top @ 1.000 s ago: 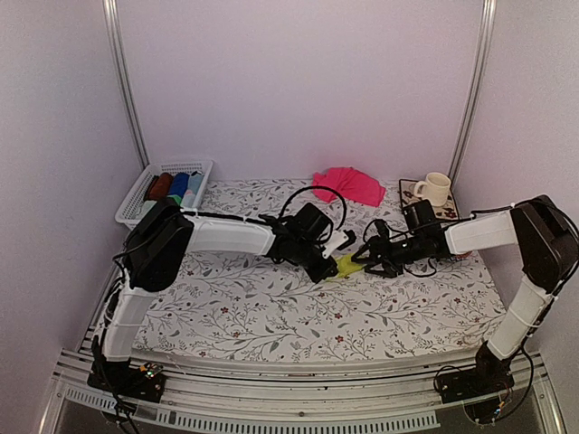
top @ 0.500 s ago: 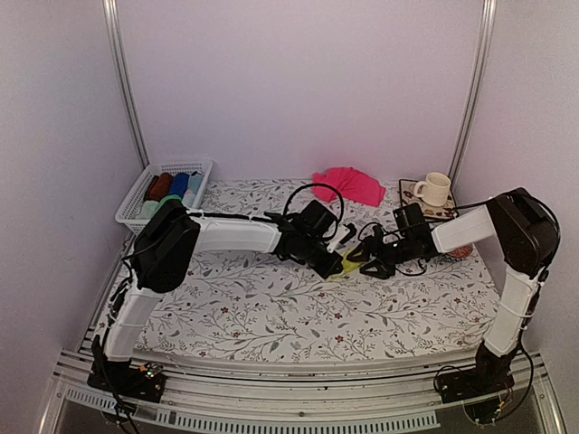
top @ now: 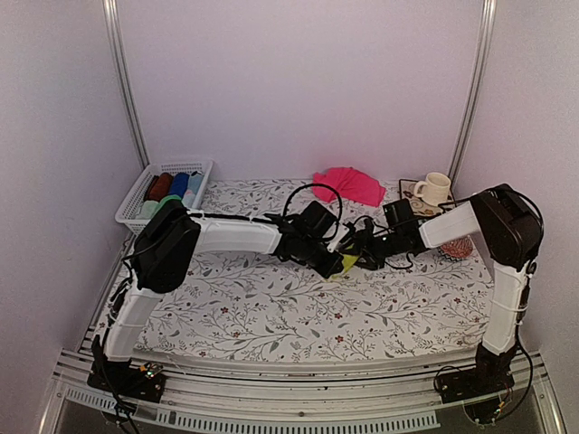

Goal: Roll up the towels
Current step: Pick up the towel from the center of the board.

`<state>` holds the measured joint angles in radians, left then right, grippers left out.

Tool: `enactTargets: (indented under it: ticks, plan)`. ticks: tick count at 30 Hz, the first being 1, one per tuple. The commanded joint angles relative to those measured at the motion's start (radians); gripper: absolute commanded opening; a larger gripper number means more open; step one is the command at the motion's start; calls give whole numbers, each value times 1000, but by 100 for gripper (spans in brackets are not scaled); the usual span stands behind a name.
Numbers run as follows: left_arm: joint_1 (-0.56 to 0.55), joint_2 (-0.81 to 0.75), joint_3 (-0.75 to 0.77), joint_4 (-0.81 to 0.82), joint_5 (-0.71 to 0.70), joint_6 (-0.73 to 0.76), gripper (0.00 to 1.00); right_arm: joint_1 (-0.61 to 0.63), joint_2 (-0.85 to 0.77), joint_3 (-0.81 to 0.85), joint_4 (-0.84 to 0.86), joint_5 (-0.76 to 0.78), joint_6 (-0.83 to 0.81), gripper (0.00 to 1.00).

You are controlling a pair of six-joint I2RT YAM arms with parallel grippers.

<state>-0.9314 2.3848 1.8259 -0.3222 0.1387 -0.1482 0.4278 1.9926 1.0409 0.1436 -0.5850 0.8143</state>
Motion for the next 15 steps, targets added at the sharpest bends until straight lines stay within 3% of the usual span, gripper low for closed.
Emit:
enactTargets:
  ticks: [1,4,7,9,12,13,15]
  plan:
    - [-15,72,-61,-105,12,-8,0,20,72,-5,-5,30,10,46]
    - [-14,50,-72,-95,4,-5,0,20,85,-8,14,17,15,25]
    - [-11,22,-92,-85,-4,4,0,20,88,-3,36,6,7,12]
    - [-8,-10,-116,-80,-12,9,1,19,74,7,39,8,-14,8]
    - [3,-77,-177,-57,-22,4,24,19,47,43,11,4,-58,5]
    - [11,-105,-199,-45,-24,-1,39,20,39,58,-1,4,-71,5]
    - [21,-158,-238,-31,-27,-6,56,21,24,84,-28,-3,-100,5]
